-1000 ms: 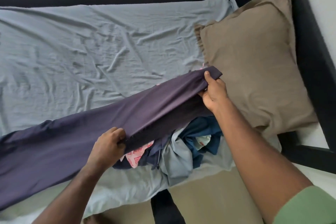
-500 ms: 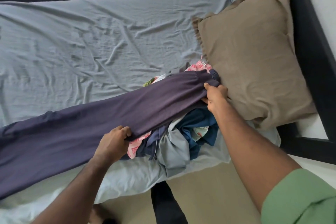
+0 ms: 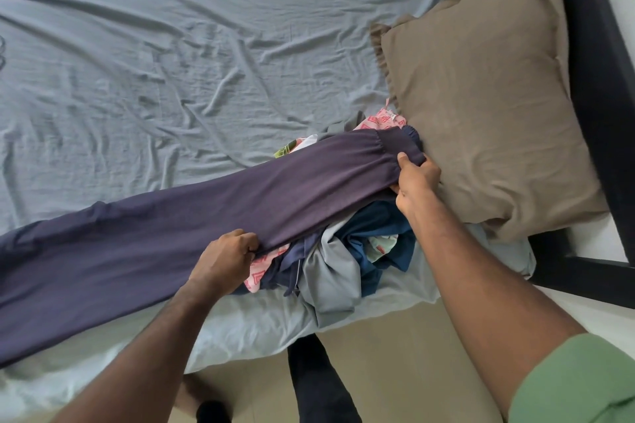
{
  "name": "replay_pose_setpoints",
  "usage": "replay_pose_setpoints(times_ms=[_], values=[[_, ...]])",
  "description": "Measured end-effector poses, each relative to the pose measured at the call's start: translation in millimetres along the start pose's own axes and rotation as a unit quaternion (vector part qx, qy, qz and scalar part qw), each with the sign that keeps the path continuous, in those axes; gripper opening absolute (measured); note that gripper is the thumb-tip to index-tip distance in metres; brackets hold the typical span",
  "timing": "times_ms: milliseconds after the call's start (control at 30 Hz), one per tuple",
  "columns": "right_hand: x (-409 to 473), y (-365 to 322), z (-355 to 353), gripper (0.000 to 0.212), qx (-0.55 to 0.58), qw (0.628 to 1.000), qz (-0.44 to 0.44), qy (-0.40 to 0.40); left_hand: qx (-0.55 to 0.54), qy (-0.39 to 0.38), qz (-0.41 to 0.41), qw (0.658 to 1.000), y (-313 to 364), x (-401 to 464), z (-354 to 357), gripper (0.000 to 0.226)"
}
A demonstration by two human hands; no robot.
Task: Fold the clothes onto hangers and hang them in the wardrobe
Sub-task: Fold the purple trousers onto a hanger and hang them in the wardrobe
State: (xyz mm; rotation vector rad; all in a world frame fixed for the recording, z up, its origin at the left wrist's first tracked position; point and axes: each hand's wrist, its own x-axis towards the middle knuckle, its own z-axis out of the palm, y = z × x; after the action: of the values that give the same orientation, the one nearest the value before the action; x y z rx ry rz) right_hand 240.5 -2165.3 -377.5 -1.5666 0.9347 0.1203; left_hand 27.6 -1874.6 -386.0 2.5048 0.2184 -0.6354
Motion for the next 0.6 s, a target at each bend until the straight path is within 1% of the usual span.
replay_pose_setpoints(times_ms=[133,233,300,367,400,467,533,600], values=[[-0.9,3.9,-1.5,0.013,-0.023,0.999,-0.014,0.046,-0.017,-0.017,0.04,0.999,-2.2,1.9,-4.1,0.015],[-5.9,0.7,2.2,0.01,-0.007,0.998,-0.024,0.061,-0.05,-0.007,0.055,0.997,-6.3,-0.9,-7.4,0.015],[-7.4,-2.5,3.9,0.022,0.006,0.997,-0.026,0.068,-0.071,0.003,0.068,0.995,-7.5,-4.5,-10.9,0.011],[-8.5,-2.8,2.9,0.024,0.009,0.997,-0.033,0.071,-0.091,0.009,0.079,0.993,-7.0,-7.5,-13.7,0.011],[-8.8,-1.2,1.5,0.019,-0.003,0.997,-0.034,0.073,-0.093,0.004,0.081,0.992,-7.3,-7.6,-12.5,0.012],[-10.6,4.3,-3.7,0.01,-0.067,0.994,-0.037,0.077,-0.073,-0.023,0.072,0.995,-7.6,-5.4,-7.1,0.016],[-14.3,7.8,-8.7,0.009,-0.15,0.985,-0.054,0.07,-0.047,-0.06,0.058,0.995,-8.0,-2.0,-0.9,0.016],[-16.6,3.6,-8.9,0.014,-0.205,0.975,-0.064,0.064,-0.058,-0.055,0.038,0.996,-6.2,1.3,1.0,0.005]])
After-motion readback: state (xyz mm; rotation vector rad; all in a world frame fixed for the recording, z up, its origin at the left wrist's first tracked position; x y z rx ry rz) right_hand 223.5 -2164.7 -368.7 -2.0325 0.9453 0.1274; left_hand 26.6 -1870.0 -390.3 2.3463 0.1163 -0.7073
